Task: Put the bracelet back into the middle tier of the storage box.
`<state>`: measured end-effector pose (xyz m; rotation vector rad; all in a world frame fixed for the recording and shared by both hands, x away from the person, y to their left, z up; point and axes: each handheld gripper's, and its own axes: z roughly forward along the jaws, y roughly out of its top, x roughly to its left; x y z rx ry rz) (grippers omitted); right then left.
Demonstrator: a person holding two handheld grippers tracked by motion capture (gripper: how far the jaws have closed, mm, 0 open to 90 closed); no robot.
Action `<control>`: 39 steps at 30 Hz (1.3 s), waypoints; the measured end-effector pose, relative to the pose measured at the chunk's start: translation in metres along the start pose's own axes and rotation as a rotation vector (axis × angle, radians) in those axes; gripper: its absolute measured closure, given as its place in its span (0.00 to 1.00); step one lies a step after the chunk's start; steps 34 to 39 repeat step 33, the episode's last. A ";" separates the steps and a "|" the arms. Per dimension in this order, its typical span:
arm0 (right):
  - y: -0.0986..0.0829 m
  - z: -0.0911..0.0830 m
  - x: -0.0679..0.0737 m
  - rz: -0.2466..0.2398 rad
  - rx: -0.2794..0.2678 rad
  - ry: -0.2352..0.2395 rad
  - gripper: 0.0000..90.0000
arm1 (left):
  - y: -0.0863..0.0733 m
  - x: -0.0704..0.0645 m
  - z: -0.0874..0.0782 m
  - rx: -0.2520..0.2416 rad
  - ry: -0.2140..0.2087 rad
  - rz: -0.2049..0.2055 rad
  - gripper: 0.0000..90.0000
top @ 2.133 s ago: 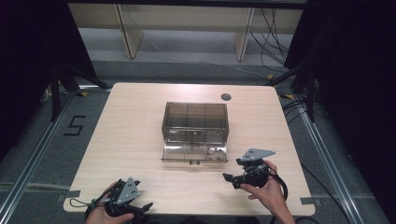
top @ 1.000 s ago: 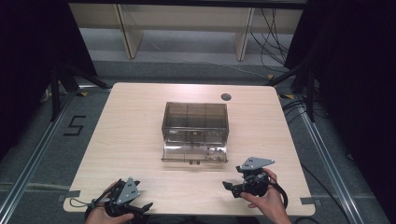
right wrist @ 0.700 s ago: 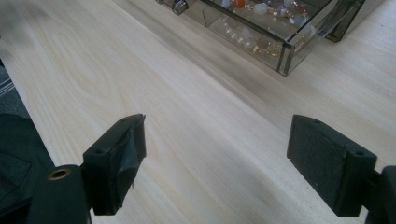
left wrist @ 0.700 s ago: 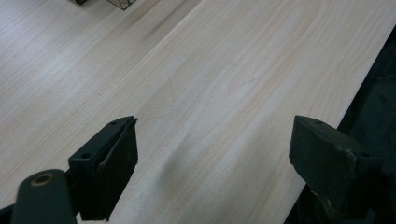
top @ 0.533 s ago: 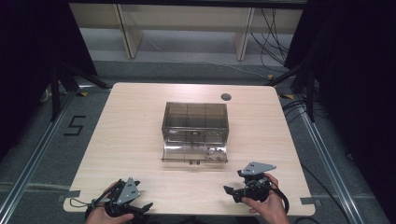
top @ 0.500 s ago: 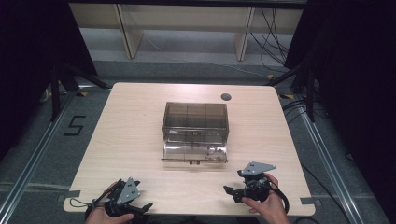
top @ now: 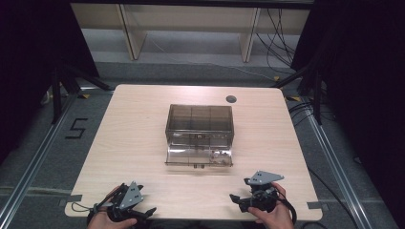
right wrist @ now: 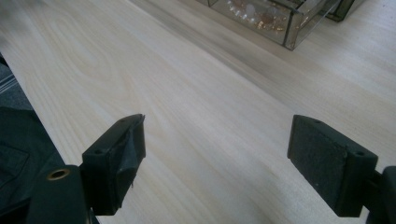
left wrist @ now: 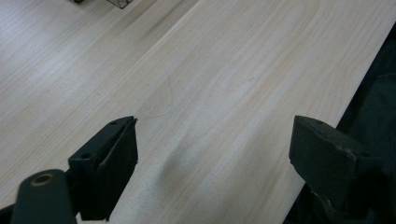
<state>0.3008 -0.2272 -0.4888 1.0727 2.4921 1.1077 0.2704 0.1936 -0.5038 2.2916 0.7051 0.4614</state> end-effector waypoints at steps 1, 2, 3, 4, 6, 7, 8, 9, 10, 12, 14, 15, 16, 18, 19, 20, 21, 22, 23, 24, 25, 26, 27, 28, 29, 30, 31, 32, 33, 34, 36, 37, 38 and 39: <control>-0.001 -0.001 0.001 0.004 -0.005 -0.005 0.23 | 0.000 0.000 0.000 0.000 0.001 -0.003 0.17; -0.002 -0.001 0.001 0.005 -0.004 0.001 0.23 | 0.000 0.000 0.000 0.000 0.001 -0.003 0.17; -0.002 -0.001 0.001 0.005 -0.004 0.001 0.23 | 0.000 0.000 0.000 0.000 0.006 0.003 0.17; -0.003 -0.001 0.001 0.004 -0.001 0.016 0.23 | 0.000 0.000 0.000 0.002 0.003 0.006 0.17; -0.005 -0.001 0.003 0.008 -0.003 0.011 0.23 | 0.000 0.000 -0.001 0.011 -0.002 0.014 0.17; -0.007 -0.002 0.005 0.002 0.000 0.007 0.23 | 0.000 -0.001 0.000 0.001 0.003 -0.002 0.17; -0.008 -0.003 0.005 -0.004 0.005 0.004 0.23 | 0.000 -0.001 0.000 0.003 -0.004 -0.008 0.17; -0.008 -0.003 0.005 -0.004 0.005 0.004 0.23 | 0.000 -0.001 0.000 0.003 -0.004 -0.008 0.17; -0.009 -0.003 0.007 0.005 0.001 0.005 0.22 | 0.000 0.001 -0.001 0.011 0.001 0.020 0.17; -0.009 -0.003 0.007 0.005 0.011 0.018 0.22 | 0.000 0.000 0.001 -0.001 -0.007 0.009 0.17; -0.010 -0.004 0.008 0.013 0.015 0.008 0.22 | 0.000 0.001 0.000 0.003 -0.001 0.016 0.17; -0.010 -0.004 0.008 0.005 0.009 0.003 0.22 | 0.000 -0.001 0.001 -0.007 0.002 -0.006 0.17; -0.010 -0.004 0.008 0.003 0.010 0.004 0.22 | 0.000 0.000 0.001 -0.007 0.003 0.004 0.17; -0.011 -0.004 0.009 0.008 0.009 0.003 0.22 | 0.000 0.000 0.000 0.000 -0.004 0.010 0.17; -0.011 -0.003 0.010 0.019 0.012 0.005 0.22 | 0.000 0.001 -0.001 0.019 -0.013 0.029 0.17; -0.011 -0.003 0.010 0.019 0.012 0.005 0.22 | 0.000 0.001 -0.001 0.019 -0.013 0.029 0.17; -0.010 -0.002 0.009 0.002 0.007 0.004 0.22 | 0.000 0.001 0.000 0.017 -0.012 0.027 0.17; -0.010 -0.001 0.008 -0.007 0.018 0.015 0.22 | 0.000 0.001 0.000 0.016 -0.014 0.028 0.17; -0.010 -0.001 0.008 -0.010 0.018 0.016 0.22 | 0.000 0.001 0.000 0.014 -0.014 0.026 0.17; -0.010 -0.001 0.008 -0.010 0.018 0.016 0.22 | 0.000 0.001 0.000 0.014 -0.014 0.026 0.17; -0.010 -0.001 0.008 -0.012 0.017 0.015 0.22 | 0.000 0.000 0.000 -0.001 -0.004 0.015 0.17; -0.010 -0.001 0.008 -0.012 0.017 0.015 0.22 | 0.000 0.000 0.000 -0.001 -0.004 0.015 0.17; -0.010 -0.001 0.008 -0.012 0.018 0.015 0.22 | 0.000 0.000 0.000 0.002 -0.008 0.013 0.17; -0.010 -0.001 0.008 -0.011 0.021 0.015 0.22 | 0.000 0.000 0.000 0.001 -0.007 0.016 0.17; -0.010 -0.001 0.008 -0.010 0.022 0.015 0.22 | 0.000 0.000 0.000 -0.002 -0.004 0.013 0.17; -0.010 -0.001 0.008 -0.010 0.021 0.016 0.22 | 0.000 0.000 0.001 -0.003 -0.008 0.003 0.17; -0.010 -0.001 0.008 -0.010 0.021 0.016 0.22 | 0.000 -0.001 0.001 -0.009 -0.009 -0.003 0.17; -0.010 -0.001 0.007 -0.011 0.021 0.017 0.22 | 0.000 -0.001 0.001 -0.009 -0.009 -0.003 0.17; -0.010 -0.001 0.007 -0.004 0.020 0.011 0.22 | 0.000 -0.001 0.001 -0.010 -0.006 -0.008 0.17; -0.010 -0.001 0.007 -0.004 0.020 0.011 0.22 | 0.000 -0.001 0.001 -0.010 -0.006 -0.008 0.17; -0.010 -0.001 0.007 -0.004 0.020 0.011 0.22 | 0.000 -0.001 0.001 -0.010 -0.006 -0.008 0.17; -0.010 -0.001 0.007 -0.004 0.020 0.011 0.22 | 0.000 -0.001 0.001 -0.010 -0.006 -0.008 0.17; -0.010 -0.001 0.007 -0.004 0.020 0.011 0.22 | 0.000 -0.001 0.001 -0.010 -0.006 -0.008 0.17; -0.010 -0.001 0.007 -0.004 0.020 0.011 0.22 | 0.000 -0.001 0.001 -0.010 -0.006 -0.008 0.17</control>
